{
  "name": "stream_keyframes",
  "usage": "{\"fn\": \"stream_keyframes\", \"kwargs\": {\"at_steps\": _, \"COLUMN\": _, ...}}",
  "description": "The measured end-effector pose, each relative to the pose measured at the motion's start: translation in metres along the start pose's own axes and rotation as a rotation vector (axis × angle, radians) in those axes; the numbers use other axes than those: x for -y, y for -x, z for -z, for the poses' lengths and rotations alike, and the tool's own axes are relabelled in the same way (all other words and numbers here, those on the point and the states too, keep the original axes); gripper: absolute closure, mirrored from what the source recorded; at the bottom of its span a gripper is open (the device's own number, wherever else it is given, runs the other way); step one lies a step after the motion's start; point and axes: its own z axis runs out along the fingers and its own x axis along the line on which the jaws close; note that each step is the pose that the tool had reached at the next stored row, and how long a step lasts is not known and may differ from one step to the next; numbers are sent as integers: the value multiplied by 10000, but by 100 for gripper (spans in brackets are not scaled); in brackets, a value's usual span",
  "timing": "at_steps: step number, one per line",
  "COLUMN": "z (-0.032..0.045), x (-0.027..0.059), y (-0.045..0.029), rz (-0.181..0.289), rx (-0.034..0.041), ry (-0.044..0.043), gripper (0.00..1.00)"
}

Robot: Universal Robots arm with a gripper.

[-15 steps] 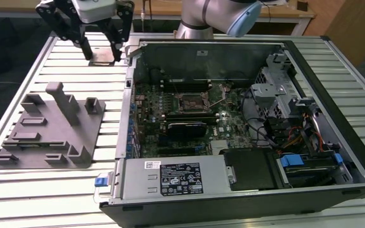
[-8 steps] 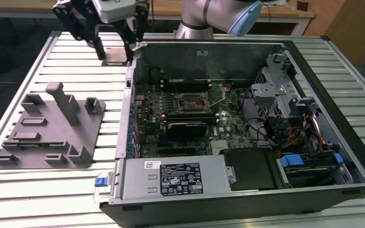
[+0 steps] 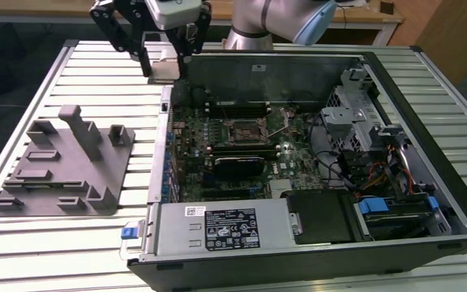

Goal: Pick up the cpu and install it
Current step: 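Pick up the cpu and move it towards the insertion slot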

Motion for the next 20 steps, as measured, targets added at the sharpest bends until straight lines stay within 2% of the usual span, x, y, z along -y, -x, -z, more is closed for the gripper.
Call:
{"fn": "stream_keyframes", "kwargs": {"at_steps": 13, "z": -9, "x": -30, "y": 430, "rz": -1, "rx": -16, "ry": -1, "gripper": 46}}
{"fn": "stream_keyframes", "kwargs": {"at_steps": 20, "z": -34, "x": -63, "y": 605, "rz": -1, "rx": -18, "ry": -1, "gripper": 46}}
